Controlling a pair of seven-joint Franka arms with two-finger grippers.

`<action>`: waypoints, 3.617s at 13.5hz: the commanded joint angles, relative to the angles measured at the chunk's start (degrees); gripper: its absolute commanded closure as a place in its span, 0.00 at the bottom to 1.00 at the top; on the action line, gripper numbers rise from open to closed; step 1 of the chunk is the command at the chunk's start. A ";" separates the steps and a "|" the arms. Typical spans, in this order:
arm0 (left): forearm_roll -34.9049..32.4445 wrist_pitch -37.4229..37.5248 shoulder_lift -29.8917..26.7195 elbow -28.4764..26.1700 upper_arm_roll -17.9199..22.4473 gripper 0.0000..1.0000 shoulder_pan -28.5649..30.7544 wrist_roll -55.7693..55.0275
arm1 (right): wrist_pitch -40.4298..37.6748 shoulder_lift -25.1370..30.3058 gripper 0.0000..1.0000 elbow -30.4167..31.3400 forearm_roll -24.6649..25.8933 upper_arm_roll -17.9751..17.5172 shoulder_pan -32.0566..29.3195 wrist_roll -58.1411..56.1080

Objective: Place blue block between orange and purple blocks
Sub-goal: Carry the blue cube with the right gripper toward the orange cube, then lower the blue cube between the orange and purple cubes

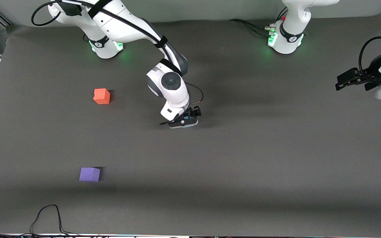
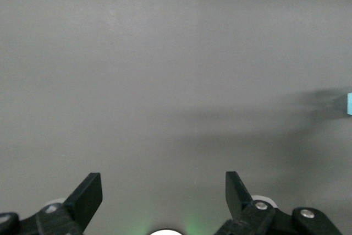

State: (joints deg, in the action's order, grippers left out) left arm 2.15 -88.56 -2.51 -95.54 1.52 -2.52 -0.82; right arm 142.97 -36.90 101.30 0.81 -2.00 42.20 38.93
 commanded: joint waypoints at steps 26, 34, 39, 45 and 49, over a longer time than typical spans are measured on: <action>-1.88 1.20 0.93 0.00 -0.11 0.00 -1.09 1.17 | -0.68 13.61 0.54 20.78 -11.89 21.95 -19.44 -43.58; -2.50 -0.29 0.93 0.18 -0.20 0.00 -1.61 1.26 | -0.23 12.20 0.00 20.69 -12.24 21.95 -20.23 -43.59; -2.50 -0.82 1.10 0.09 -0.20 0.00 -1.44 1.26 | -9.25 18.42 0.00 17.54 -16.29 22.03 -19.79 -43.68; -2.41 -1.17 1.28 0.09 -0.11 0.00 -1.26 1.17 | -34.74 29.58 0.00 -0.03 -8.82 24.67 -19.87 -42.97; -2.41 -1.17 1.37 0.00 -0.11 0.00 -1.35 1.17 | -43.99 33.38 0.00 -6.36 -5.21 25.99 -19.70 -42.88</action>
State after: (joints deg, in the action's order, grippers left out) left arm -0.07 -89.35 -1.26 -95.59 1.10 -3.43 -0.28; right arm 102.02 -3.25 97.72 -5.77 23.72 22.38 -3.23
